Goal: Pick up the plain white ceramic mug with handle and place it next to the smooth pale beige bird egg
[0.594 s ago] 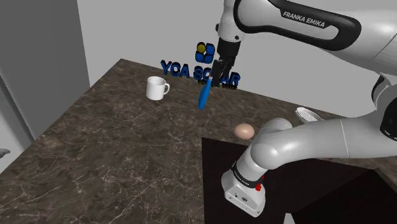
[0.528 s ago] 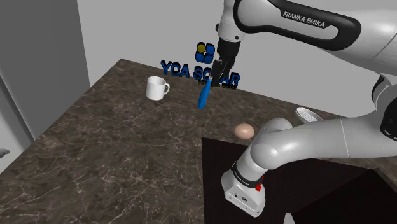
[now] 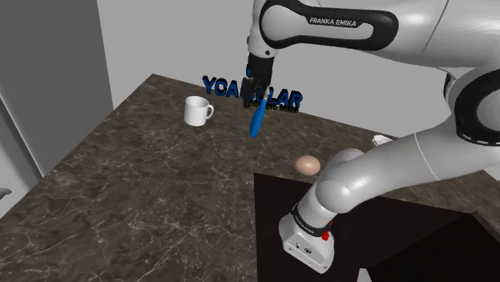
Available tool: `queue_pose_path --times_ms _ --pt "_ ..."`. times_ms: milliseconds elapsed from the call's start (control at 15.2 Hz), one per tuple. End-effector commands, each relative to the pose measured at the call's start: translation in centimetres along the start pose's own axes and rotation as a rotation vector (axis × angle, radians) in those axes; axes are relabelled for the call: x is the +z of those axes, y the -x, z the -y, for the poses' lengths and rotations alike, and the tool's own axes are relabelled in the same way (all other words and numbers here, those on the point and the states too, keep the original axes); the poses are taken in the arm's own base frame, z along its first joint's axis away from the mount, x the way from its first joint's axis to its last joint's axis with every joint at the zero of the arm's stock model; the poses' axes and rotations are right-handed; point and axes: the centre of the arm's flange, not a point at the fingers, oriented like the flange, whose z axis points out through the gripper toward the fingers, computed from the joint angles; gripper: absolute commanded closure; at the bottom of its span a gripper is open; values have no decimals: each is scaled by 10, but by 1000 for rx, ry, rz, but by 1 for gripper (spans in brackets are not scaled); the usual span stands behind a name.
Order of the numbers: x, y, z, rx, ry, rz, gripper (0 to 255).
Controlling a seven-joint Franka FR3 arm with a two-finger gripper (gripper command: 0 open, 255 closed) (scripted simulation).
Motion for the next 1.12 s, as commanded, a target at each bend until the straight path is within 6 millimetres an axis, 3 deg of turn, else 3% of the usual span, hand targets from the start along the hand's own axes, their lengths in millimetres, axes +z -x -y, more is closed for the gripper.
queue_pose_path --times_ms 0,1056 --pt "12 -26 0 -1 -8 -6 0" --pt "90 -216 8 -10 -68 -40 0"
